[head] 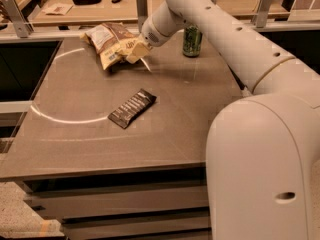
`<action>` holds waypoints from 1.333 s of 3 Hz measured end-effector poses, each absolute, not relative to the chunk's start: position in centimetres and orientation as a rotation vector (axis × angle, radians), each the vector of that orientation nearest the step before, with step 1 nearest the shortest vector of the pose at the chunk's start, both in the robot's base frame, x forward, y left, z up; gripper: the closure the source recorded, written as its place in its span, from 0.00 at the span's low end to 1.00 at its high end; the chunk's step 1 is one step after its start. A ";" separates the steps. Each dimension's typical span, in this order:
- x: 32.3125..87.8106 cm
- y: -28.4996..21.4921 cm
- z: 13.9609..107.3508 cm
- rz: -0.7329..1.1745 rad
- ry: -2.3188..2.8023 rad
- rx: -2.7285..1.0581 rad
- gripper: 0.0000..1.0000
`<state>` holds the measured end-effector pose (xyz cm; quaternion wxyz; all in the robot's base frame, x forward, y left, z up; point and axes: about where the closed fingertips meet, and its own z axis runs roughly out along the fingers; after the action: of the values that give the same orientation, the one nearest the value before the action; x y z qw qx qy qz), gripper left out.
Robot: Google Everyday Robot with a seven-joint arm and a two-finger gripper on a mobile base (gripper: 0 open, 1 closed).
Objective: Move brown chip bag near rxbar chocolate
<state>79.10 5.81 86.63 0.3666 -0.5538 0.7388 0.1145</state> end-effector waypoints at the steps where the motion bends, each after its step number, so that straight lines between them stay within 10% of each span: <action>1: 78.4 7.0 87.2 0.374 1.852 -1.446 0.64; 3: 77.0 5.9 89.9 0.411 1.752 -1.500 1.00; 4: 74.5 3.8 91.0 0.403 1.715 -1.539 1.00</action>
Offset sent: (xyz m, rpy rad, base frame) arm -0.0100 0.0108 0.0417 0.1157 -0.0350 0.1360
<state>74.45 3.83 91.03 0.3905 -0.6058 0.6749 0.1584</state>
